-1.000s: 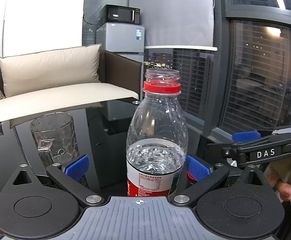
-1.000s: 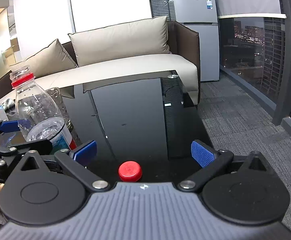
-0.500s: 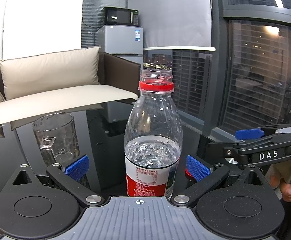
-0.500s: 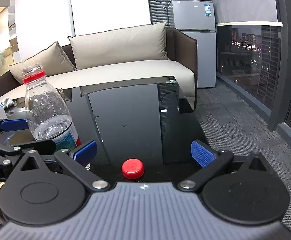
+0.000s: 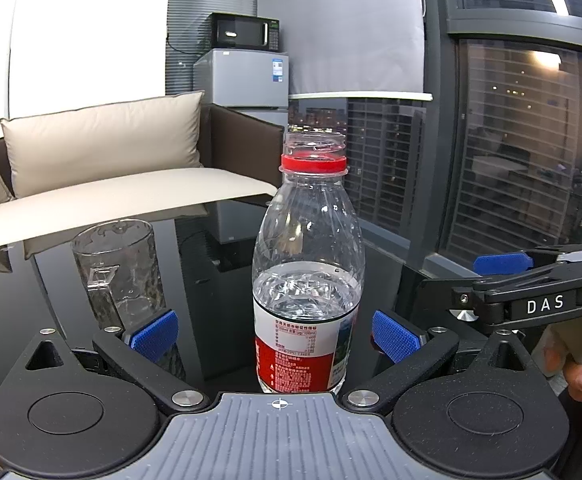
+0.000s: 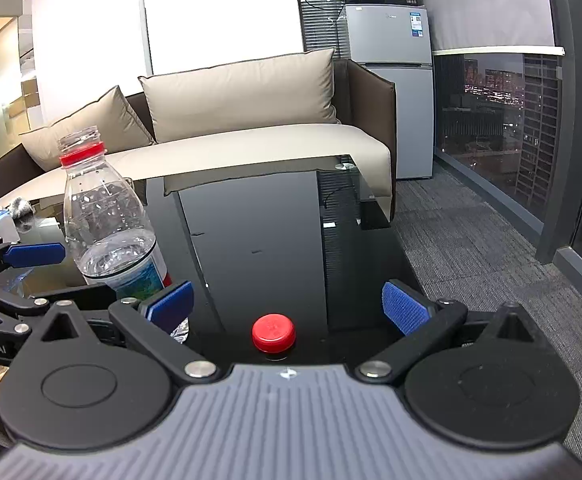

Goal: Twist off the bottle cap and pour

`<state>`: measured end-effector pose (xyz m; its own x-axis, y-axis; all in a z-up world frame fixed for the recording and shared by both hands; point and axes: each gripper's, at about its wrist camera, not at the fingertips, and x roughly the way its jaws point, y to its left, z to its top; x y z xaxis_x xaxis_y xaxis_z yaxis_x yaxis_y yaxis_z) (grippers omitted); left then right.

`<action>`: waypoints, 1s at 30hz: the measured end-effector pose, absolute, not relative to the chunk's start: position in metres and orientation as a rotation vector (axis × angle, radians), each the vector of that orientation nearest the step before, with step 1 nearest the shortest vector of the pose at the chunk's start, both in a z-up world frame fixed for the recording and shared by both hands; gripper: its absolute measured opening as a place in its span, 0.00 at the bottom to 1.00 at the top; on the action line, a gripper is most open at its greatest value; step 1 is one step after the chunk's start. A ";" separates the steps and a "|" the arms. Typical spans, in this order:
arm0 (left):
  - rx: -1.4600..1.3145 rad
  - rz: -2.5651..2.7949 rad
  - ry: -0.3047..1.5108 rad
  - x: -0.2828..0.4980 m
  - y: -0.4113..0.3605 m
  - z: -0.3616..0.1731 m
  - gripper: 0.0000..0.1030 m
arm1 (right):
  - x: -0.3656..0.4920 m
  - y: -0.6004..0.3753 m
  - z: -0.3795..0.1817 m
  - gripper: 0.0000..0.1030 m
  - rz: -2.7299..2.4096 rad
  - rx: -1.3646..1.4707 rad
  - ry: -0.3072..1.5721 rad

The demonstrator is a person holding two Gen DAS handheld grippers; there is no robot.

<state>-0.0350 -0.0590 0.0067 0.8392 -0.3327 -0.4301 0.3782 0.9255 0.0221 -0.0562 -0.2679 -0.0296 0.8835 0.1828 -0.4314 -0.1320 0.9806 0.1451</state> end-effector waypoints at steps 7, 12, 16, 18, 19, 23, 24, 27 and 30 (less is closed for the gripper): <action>0.107 -0.379 0.436 -0.035 -0.057 0.006 0.99 | -0.052 -0.270 -0.029 0.99 0.163 0.114 0.459; 0.108 -0.379 0.435 -0.033 -0.057 0.007 0.99 | -0.052 -0.271 -0.029 0.99 0.162 0.113 0.458; 0.108 -0.380 0.435 -0.032 -0.057 0.007 0.99 | -0.052 -0.272 -0.030 0.99 0.164 0.112 0.458; 0.107 -0.383 0.435 -0.032 -0.057 0.007 0.99 | -0.052 -0.272 -0.030 0.99 0.164 0.111 0.458; 0.108 -0.385 0.435 -0.032 -0.057 0.007 0.99 | -0.052 -0.272 -0.030 0.99 0.164 0.110 0.458; 0.110 -0.389 0.431 -0.032 -0.059 0.007 0.99 | -0.051 -0.271 -0.029 0.99 0.164 0.109 0.459; 0.110 -0.390 0.429 -0.032 -0.059 0.007 0.99 | -0.051 -0.271 -0.029 0.99 0.164 0.109 0.459; 0.107 -0.394 0.429 -0.031 -0.059 0.007 0.99 | -0.051 -0.271 -0.029 0.99 0.163 0.108 0.459; 0.101 -0.397 0.430 -0.030 -0.060 0.006 0.99 | -0.050 -0.271 -0.030 0.99 0.162 0.109 0.460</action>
